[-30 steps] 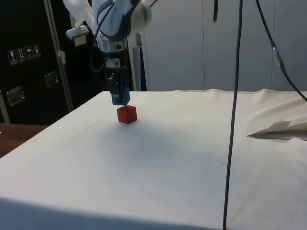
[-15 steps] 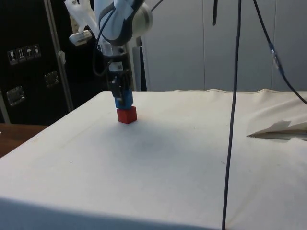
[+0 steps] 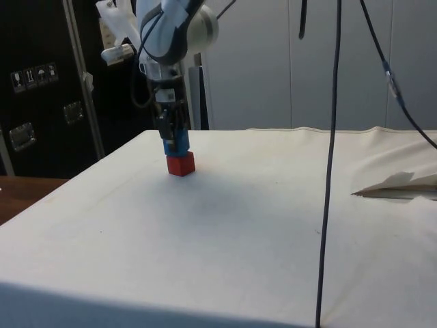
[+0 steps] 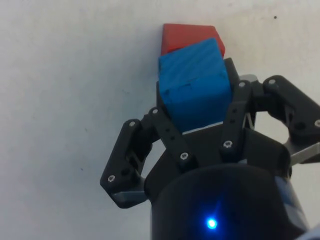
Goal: Stack the two cubes.
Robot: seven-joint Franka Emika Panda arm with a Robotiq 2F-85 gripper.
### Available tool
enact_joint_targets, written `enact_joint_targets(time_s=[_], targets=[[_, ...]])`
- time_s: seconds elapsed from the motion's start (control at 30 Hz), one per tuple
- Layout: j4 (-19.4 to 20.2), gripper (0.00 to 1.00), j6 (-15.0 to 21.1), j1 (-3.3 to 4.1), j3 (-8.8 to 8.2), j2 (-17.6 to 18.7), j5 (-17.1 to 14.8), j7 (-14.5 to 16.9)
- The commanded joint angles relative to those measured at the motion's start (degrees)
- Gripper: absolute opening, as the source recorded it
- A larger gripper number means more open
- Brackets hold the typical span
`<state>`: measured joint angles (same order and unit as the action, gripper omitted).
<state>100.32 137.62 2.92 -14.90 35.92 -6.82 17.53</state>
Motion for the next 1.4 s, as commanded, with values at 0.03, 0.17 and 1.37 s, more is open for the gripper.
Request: enact_joint_targets(time_s=[0.03, 0.17, 1.37], targets=[[-0.1, 0.00, -0.6, -0.40, 0.46, -0.3, -1.0, 0.9], [-0.2, 0.00, -1.1, -0.52, 0.52, -0.3, -1.9, 1.6], [-0.3, 1.00, -2.2, -0.80, -0.17, 0.0, -7.7, 7.2]])
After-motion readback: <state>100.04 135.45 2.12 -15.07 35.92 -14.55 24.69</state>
